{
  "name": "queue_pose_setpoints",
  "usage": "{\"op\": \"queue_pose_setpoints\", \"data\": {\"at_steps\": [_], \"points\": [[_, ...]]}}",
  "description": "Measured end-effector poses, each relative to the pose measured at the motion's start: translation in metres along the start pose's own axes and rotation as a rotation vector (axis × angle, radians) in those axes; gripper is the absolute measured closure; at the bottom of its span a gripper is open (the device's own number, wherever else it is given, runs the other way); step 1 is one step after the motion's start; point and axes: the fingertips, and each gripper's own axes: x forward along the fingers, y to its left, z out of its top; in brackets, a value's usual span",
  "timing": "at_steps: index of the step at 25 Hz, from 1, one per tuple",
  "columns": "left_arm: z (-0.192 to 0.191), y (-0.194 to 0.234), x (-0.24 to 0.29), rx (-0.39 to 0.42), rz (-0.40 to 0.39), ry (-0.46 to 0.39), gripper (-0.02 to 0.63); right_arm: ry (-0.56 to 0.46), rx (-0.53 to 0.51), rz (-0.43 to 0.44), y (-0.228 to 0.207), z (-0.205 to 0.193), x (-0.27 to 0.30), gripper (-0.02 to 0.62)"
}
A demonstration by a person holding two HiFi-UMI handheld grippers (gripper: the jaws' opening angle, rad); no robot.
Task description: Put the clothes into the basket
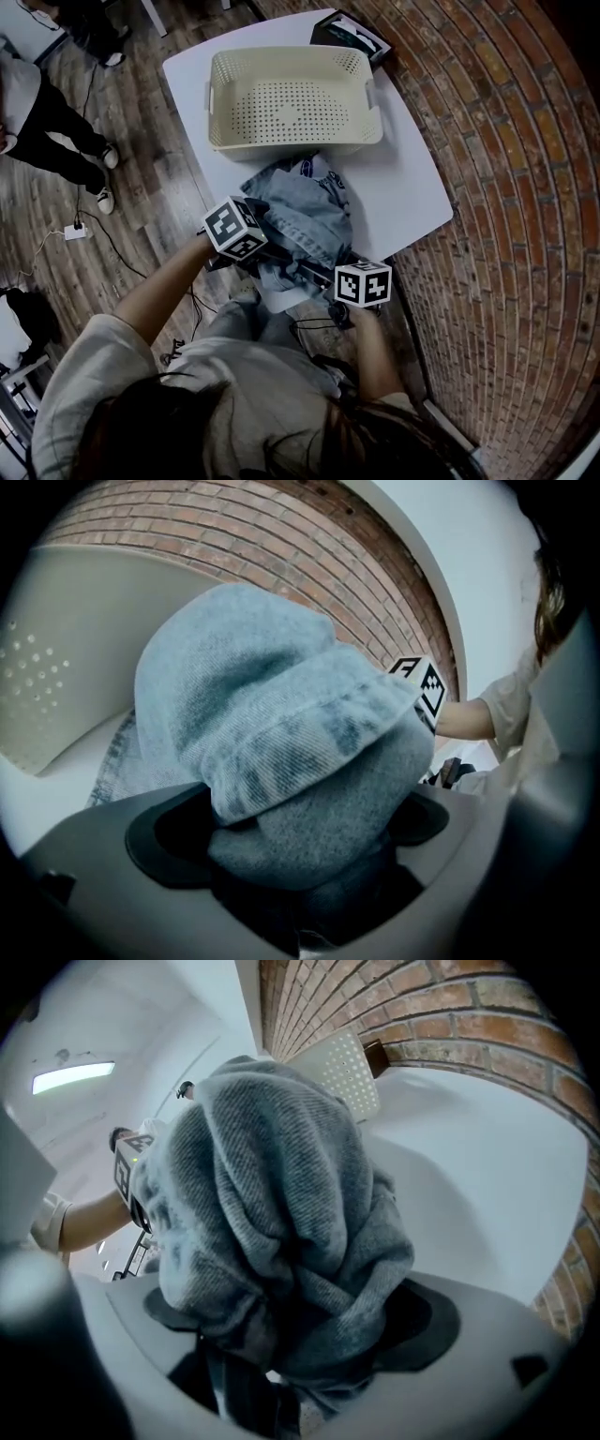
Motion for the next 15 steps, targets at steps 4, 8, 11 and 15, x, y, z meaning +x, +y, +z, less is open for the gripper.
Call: {"op": "queue_pose_setpoints", "data": {"at_steps": [4,8,11,15], "points": [[0.002,-0.009,0.002,0.003,-0.056,-0.011,0.081,-0.036,-0.078,0.012,0.007,0.005,-0.002,0.128],[0.006,-0.024,0.004,0.023,-0.097,-0.066,0.133,-0.057,-0.202,0.015,0.015,0.009,-0.006,0.185],[0.009,-0.030,0.000,0.024,-0.110,-0.142,0.161,-0.087,-0.254,0.014,0.022,0.013,-0.010,0.215],[0.012,-0.037,-0.007,0.021,-0.083,-0.214,0.190,-0.143,-0.299,-0.010,0.031,0.015,-0.017,0.260]]}}
